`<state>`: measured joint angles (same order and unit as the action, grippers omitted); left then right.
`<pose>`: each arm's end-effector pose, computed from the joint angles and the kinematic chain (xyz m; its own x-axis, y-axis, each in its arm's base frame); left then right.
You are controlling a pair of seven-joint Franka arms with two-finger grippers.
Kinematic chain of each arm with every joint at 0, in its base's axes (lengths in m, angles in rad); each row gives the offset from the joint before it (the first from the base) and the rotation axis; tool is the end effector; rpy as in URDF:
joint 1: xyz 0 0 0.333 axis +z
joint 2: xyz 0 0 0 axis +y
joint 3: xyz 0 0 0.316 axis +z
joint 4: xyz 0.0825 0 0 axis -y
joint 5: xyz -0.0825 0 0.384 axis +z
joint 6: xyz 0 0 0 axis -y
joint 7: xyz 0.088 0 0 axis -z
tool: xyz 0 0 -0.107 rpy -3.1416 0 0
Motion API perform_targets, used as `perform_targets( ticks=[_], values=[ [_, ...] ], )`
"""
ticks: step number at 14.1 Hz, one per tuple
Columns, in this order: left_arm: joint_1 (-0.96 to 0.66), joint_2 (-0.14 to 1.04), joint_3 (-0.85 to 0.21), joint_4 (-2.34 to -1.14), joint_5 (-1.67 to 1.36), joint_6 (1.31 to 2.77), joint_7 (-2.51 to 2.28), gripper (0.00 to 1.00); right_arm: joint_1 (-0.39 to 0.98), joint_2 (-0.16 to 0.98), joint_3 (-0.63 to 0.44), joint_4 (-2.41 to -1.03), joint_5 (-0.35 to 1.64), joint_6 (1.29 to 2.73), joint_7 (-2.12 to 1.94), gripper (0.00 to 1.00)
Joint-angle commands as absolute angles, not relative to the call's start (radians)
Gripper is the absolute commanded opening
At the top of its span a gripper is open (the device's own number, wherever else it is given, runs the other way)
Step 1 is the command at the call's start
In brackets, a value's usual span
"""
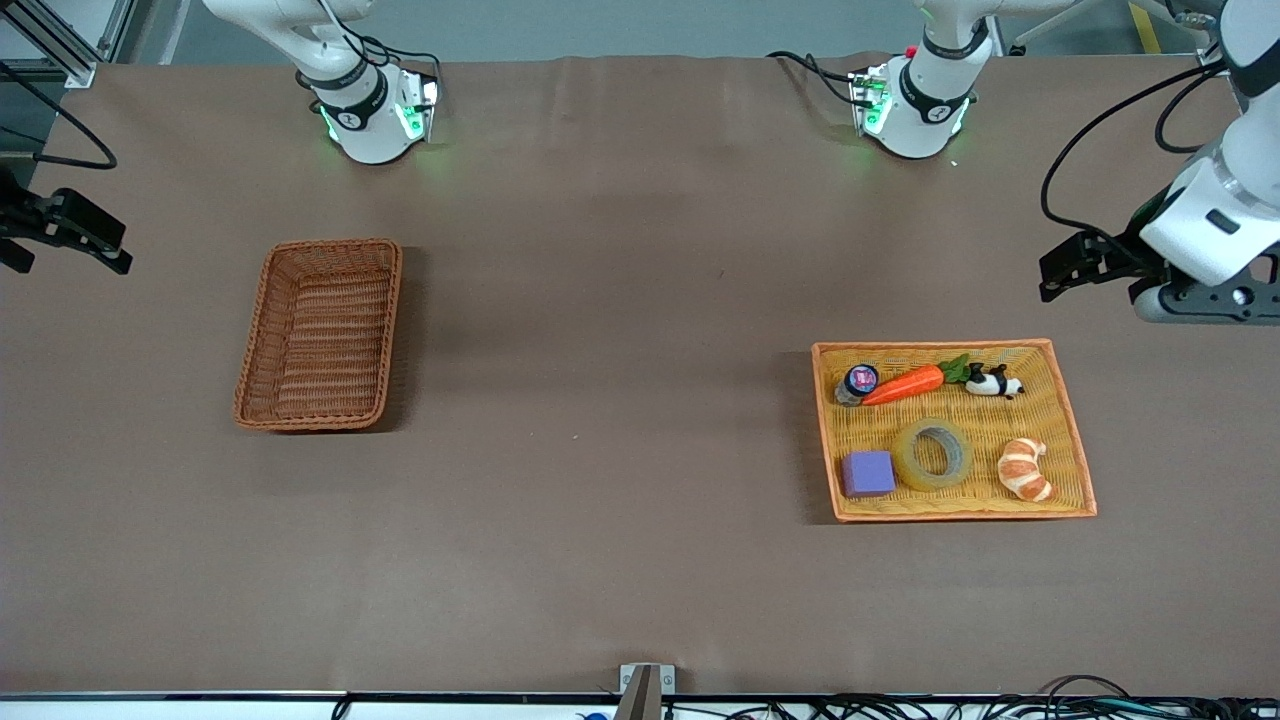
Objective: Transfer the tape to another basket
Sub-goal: 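Reach the left gripper down toward the tape roll on the yellow tray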
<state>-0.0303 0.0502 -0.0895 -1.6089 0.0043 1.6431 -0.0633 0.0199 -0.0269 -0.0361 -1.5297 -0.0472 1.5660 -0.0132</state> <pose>0.5703 -0.0670 0.5845 0.9983 -0.0567 -0.0158 -0.0567 -0.9984 -0.0008 0.5459 -0.0142 0.6584 0.9980 -0.0033 0.0625 -0.0062 -0.9989 0.0469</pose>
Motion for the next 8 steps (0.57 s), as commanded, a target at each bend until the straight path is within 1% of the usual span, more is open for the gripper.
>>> perform_targets(
  ticks=[1, 3, 5, 8],
  values=[
    [-0.028, 0.127, -0.097, -1.594, 0.023, 1.661, -0.071, 0.96, 0.002, -0.026, -0.026, -1.529, -0.038, 1.572, -0.029, 1.0],
    [-0.026, 0.201, -0.097, -1.6, 0.023, 1.736, -0.064, 0.96, 0.0, -0.026, -0.026, -1.531, -0.038, 1.572, -0.029, 1.0],
    [-0.023, 0.283, -0.095, -1.604, 0.035, 1.84, -0.066, 1.0, 0.0, -0.026, -0.026, -1.531, -0.038, 1.571, -0.029, 1.0],
    [-0.003, 0.394, -0.095, -1.614, 0.038, 1.954, -0.077, 1.0, -0.002, -0.022, -0.026, -1.531, -0.038, 1.572, -0.029, 1.0]
  ],
)
